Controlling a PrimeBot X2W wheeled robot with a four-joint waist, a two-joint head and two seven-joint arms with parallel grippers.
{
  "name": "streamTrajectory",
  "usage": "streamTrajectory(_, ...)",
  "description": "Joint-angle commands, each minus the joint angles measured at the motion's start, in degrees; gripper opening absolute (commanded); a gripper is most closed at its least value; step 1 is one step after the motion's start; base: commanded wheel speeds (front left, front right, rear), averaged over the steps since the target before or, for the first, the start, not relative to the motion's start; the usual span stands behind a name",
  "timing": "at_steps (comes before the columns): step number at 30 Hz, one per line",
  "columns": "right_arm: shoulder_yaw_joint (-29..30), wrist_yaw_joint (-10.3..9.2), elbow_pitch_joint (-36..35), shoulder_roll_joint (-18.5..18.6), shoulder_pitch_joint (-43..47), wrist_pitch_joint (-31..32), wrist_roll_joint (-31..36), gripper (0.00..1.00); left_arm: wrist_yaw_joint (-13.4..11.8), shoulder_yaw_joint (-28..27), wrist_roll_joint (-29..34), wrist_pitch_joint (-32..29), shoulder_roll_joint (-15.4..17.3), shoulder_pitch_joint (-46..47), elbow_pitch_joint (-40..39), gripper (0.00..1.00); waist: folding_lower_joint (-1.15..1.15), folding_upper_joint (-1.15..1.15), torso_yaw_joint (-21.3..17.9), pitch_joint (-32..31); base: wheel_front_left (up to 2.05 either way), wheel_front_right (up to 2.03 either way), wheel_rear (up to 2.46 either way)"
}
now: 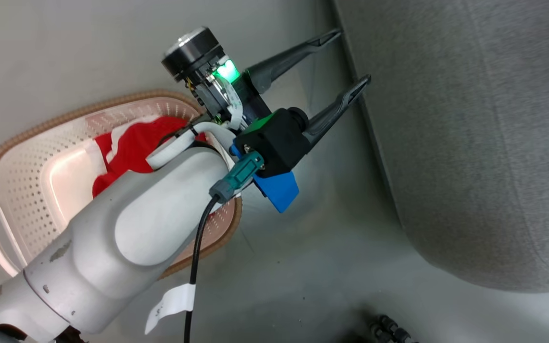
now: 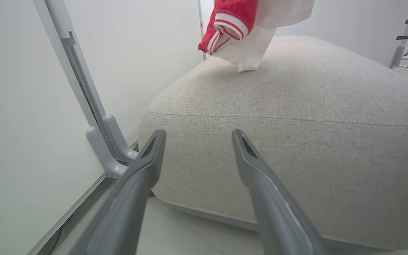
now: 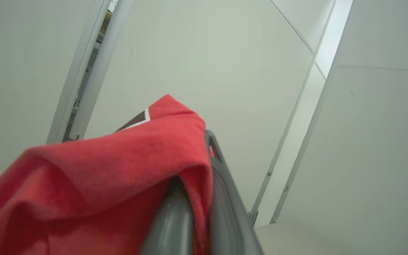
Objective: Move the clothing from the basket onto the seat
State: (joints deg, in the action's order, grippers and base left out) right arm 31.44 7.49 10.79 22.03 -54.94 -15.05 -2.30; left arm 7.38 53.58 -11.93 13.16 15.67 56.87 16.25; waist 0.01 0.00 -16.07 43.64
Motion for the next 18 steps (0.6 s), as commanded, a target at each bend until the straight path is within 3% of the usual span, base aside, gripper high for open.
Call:
streamTrajectory(1, 0.8, 0.0, 1.3, 0.7, -0.8, -0.2, 0.2, 0.0, 0.0, 0.0, 0.5, -0.2, 0.3, 1.1, -0.6, 1.0, -0.01, 0.0, 0.7, 2.9, 0.0, 0.0, 0.0)
streamTrajectory(11, 1.1, 0.0, 12.8, -3.9, 3.2, -0.2, 1.9, 0.0, -0.1, 0.6, 0.8, -1.0, 1.7, 2.4, -2.3, 1.0, -0.01, 0.0, 1.3, 6.6, 0.0, 0.0, 0.0)
streamTrajectory(18, 0.9, 0.0, 16.3, -7.2, 5.9, -0.2, 2.0, 0.0, -0.3, 0.8, 0.3, -1.0, 2.4, 2.4, -2.3, 1.0, -0.01, 0.0, 1.4, 6.9, 0.0, 0.0, 0.0)
